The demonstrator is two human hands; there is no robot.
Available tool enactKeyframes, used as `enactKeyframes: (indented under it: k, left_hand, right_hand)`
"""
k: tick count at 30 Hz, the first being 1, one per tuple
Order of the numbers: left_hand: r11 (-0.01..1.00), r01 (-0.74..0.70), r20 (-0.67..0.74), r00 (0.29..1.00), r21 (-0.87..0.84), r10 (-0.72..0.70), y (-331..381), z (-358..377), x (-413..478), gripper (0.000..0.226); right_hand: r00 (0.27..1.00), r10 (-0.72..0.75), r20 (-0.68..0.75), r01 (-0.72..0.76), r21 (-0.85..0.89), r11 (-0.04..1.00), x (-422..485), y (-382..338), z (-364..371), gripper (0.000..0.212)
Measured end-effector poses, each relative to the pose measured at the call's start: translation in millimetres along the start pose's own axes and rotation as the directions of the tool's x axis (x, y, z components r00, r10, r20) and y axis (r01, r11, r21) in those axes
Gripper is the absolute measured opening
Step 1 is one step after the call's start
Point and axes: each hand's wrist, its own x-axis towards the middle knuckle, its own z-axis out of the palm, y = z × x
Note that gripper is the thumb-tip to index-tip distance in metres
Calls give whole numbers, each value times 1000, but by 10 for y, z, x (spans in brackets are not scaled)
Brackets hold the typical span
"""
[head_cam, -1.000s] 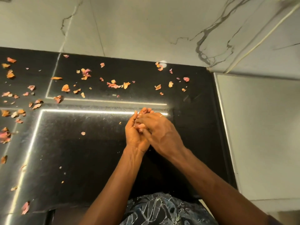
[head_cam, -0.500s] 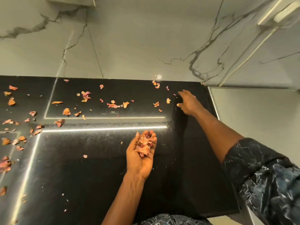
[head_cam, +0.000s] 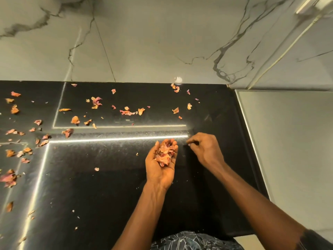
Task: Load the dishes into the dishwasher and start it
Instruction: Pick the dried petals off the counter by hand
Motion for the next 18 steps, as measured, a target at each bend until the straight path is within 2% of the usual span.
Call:
enactKeyframes:
  k: [2, 4, 8, 12, 15, 18]
  left_hand:
    - [1000, -4, -4, 1000, 5, 4, -12, 12, 32, 36]
    - [1000, 8, -1, 1000, 9, -8, -27, 33, 44, 33]
    - [997, 78, 5, 997, 4, -78, -58, 53, 46, 33]
    - [994, 107, 25, 994, -29, -106, -51, 93, 6, 35]
    - [999, 17, -1, 1000, -33, -17, -11, 114, -19, 27]
    - [997, -13, 6, 1000, -70, 13, 62, 112, -45, 27]
  right_hand:
    - [998, 62, -17, -59, 163, 985, -200, -251, -44, 17]
    - [1000, 19, -3, -18, 242, 970, -368, -518, -108, 20]
    - [969, -218, 120, 195, 175, 965, -537, -839, -123, 28]
    - [952, -275, 132, 262, 105, 959, -498, -979, -230, 27]
    - [977, -207, 47, 200, 126, 972, -176, -939, -415, 19]
    - [998, 27, -56, -18, 149, 989, 522, -592, -449, 17]
